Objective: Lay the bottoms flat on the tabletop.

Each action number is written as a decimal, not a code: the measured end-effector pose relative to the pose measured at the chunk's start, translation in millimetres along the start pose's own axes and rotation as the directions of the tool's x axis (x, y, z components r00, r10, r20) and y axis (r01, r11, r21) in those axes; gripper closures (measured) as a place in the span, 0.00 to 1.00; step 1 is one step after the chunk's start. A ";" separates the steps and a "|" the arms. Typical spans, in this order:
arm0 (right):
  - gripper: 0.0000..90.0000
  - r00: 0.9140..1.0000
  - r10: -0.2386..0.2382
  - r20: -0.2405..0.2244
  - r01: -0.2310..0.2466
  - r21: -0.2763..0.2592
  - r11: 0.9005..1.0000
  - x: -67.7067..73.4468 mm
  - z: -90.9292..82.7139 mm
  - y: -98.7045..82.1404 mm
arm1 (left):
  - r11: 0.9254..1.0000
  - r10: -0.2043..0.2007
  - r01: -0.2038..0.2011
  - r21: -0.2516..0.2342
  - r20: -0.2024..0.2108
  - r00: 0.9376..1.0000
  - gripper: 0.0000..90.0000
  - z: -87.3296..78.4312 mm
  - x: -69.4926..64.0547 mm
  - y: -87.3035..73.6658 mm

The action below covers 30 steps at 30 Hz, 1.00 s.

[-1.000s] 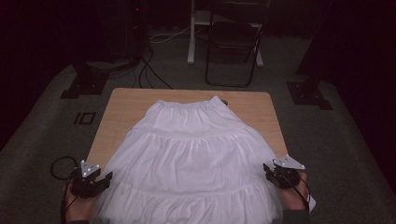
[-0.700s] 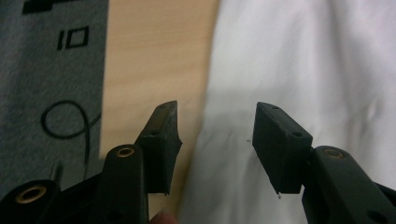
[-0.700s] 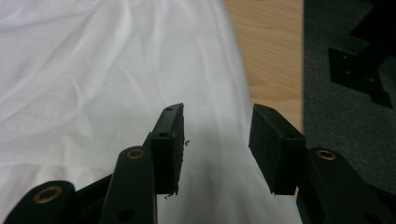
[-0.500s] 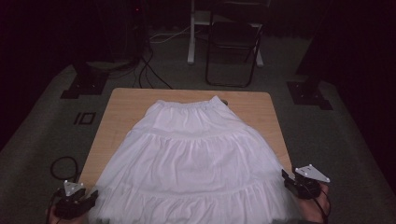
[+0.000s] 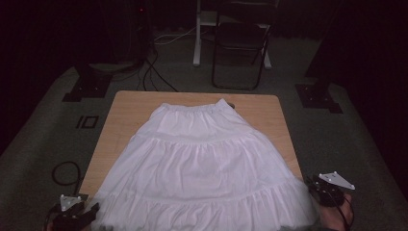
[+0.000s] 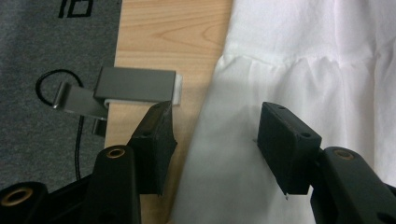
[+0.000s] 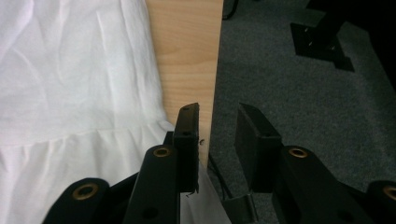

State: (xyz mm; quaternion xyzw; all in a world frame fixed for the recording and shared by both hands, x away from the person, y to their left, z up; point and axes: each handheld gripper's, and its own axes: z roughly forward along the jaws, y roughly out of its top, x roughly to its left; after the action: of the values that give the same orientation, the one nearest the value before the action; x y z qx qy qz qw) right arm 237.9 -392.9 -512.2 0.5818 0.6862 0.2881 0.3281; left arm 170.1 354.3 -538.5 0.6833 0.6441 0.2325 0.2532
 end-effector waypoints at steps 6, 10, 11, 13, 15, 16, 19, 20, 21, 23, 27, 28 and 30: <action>0.68 0.999 0.011 -0.036 -0.010 0.030 0.999 -0.7 9.5 -4.6 | 0.999 0.003 -0.003 0.035 0.006 1.000 0.61 -5.1 -4.3 -0.2; 0.65 0.998 0.013 -0.061 -0.009 0.055 0.998 2.6 13.5 -10.4 | 1.000 0.010 -0.011 0.028 0.020 1.000 0.71 -5.0 -4.7 -0.1; 0.65 0.998 0.013 -0.068 -0.009 0.060 0.998 2.9 13.9 -11.5 | 1.000 0.012 -0.012 0.029 0.024 1.000 0.74 -4.8 -5.0 0.3; 0.64 0.996 0.013 -0.083 -0.008 0.065 0.998 4.0 13.4 -13.6 | 1.000 0.018 -0.019 0.023 0.033 0.999 0.78 -4.0 -5.7 0.7; 0.63 0.994 0.015 -0.107 -0.007 0.074 0.997 5.7 13.0 -16.1 | 1.000 0.023 -0.023 0.018 0.043 0.999 0.82 -3.0 -7.6 1.3; 0.62 0.994 0.009 -0.113 0.000 0.078 0.997 6.6 13.4 -17.5 | 0.999 0.027 -0.028 0.017 0.049 0.998 0.85 -2.6 -8.8 1.7; 0.61 0.992 0.009 -0.127 0.003 0.094 0.996 8.1 14.7 -21.8 | 0.999 0.043 -0.043 0.010 0.070 0.997 0.98 -1.5 -10.9 2.1; 0.61 0.991 0.011 -0.135 0.002 0.098 0.995 8.0 15.1 -22.8 | 0.999 0.049 -0.049 0.006 0.068 0.997 0.99 -1.2 -11.0 1.9; 0.60 0.990 0.012 -0.143 0.003 0.103 0.995 7.8 15.3 -23.3 | 0.999 0.048 -0.048 0.000 0.066 0.997 0.99 -0.7 -10.4 1.9; 0.60 0.987 0.014 -0.158 0.003 0.110 0.994 7.8 15.4 -23.9 | 0.999 0.049 -0.049 -0.002 0.039 0.998 1.00 0.2 -7.6 3.0; 0.59 0.985 0.011 -0.172 0.010 0.122 0.993 8.6 16.8 -24.9 | 0.999 0.040 -0.040 0.005 -0.025 0.999 1.00 3.1 3.8 8.5; 0.60 0.985 0.010 -0.174 0.011 0.123 0.992 8.4 17.2 -25.0 | 0.999 0.036 -0.036 0.002 -0.042 0.998 1.00 3.6 6.8 9.7; 0.60 0.985 0.012 -0.175 0.010 0.125 0.992 8.2 17.2 -24.9 | 1.000 0.030 -0.031 -0.006 -0.071 0.997 1.00 3.2 13.6 12.6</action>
State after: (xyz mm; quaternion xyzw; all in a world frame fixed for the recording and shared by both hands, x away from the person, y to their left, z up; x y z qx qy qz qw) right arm 235.4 -388.5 -543.1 0.5740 0.7288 0.2947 0.2291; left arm 182.7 367.2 -532.9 0.6835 0.6413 0.2628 0.2290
